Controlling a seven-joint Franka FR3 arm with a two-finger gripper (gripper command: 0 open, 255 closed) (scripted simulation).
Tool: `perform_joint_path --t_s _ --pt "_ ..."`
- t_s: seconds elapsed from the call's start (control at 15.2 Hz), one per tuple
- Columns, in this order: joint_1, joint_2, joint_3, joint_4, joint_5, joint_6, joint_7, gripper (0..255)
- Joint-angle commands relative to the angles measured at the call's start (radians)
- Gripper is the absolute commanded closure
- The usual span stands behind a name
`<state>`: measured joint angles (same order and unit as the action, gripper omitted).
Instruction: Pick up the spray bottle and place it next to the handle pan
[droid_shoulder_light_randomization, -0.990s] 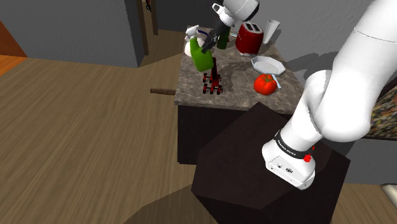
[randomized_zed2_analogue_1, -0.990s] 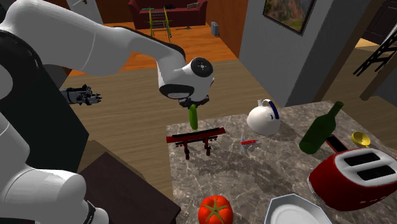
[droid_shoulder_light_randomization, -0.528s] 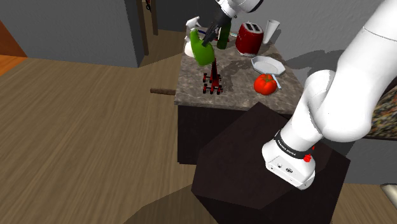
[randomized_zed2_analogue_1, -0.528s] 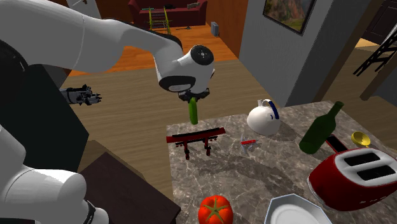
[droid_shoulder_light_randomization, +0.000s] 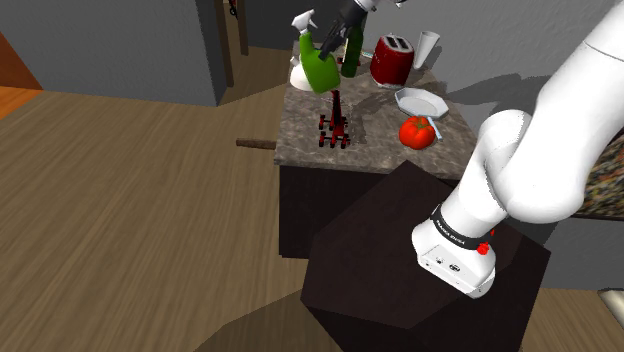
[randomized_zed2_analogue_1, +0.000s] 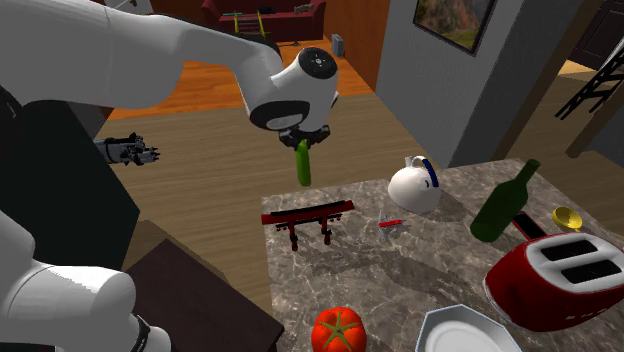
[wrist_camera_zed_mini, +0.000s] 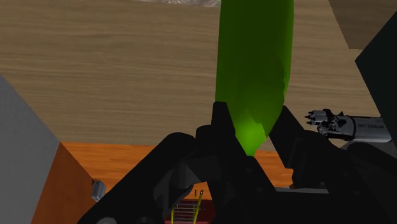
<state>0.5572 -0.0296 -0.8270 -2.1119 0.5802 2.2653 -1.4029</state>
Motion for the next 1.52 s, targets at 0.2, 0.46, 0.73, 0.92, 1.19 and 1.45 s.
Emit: perform_joint_path --t_s 0.2,0.46,0.73,0.92,1.19,1.45 --pt "-0.003 -0.036 0.004 0.034 -0.057 -0.042 0.056 255" --pt "-0.006 -0.059 0.010 0.067 -0.094 -0.079 0.096 255" --pt "-0.008 -0.077 0.016 0.103 -0.124 -0.119 0.132 255" --pt "-0.010 -0.087 0.020 0.134 -0.143 -0.151 0.156 255" --pt "-0.011 -0.095 0.024 0.174 -0.161 -0.191 0.183 255" --pt "-0.058 -0.206 0.014 0.099 -0.242 -0.207 0.164 255"
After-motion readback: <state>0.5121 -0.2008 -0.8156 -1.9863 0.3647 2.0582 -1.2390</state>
